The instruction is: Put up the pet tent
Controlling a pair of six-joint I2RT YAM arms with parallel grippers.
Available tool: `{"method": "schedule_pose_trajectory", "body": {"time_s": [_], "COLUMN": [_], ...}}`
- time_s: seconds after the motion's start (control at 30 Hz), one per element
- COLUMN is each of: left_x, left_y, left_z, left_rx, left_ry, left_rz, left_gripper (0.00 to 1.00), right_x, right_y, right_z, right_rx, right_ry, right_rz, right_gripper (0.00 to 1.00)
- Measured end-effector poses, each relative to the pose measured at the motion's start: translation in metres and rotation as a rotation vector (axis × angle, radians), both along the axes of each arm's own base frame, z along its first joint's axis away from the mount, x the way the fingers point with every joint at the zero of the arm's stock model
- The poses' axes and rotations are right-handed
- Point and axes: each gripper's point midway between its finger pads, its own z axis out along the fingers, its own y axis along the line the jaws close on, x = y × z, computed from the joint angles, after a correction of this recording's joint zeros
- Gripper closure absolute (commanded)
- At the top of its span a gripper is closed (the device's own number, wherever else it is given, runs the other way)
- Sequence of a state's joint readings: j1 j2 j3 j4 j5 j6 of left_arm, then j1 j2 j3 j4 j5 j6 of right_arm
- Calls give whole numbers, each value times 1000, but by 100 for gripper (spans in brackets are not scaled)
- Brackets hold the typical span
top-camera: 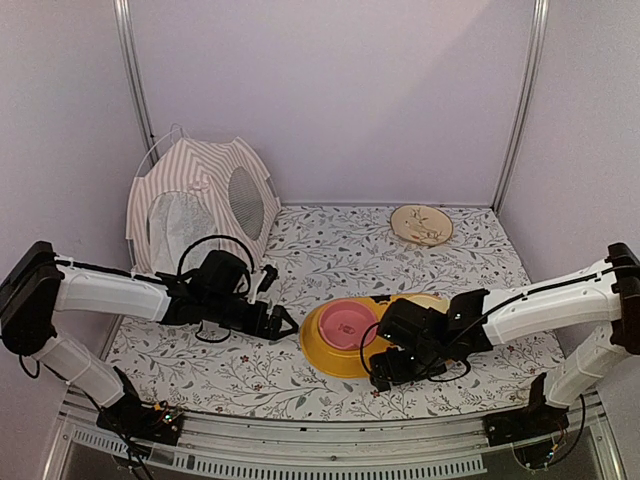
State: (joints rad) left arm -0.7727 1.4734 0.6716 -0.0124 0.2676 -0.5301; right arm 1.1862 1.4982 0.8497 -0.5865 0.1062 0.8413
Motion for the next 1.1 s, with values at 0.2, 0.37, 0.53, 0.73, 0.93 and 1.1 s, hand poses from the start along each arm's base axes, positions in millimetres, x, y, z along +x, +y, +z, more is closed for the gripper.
{"method": "schedule_pose_trajectory", "body": {"time_s": [0.2, 0.37, 0.53, 0.73, 0.93, 1.1], "left_x": [1, 2, 2, 3, 4, 4], "left_y": [0, 2, 3, 4, 5, 6], "left_z": [0, 0, 1, 1, 2, 10], "left_rx": [2, 7, 11, 19, 23, 14], "left_ry": [-1, -7, -12, -17, -23, -42], "left_rz": [5, 11, 11, 15, 21, 24], "left_gripper": [1, 1, 1, 1, 1, 1], "right_x": [12, 34, 70, 112, 146, 170], "right_y": [4, 9, 16, 31, 53, 62], "right_z": [-25, -26, -26, -24, -22, -21], "right_rx": [-76, -93, -90, -46, -8, 34], "right_ry": [37, 39, 9, -23, -59, -75], "right_rz": [-95, -157, -183, -186, -179, -186], "right_gripper": [1, 1, 1, 1, 1, 1]}}
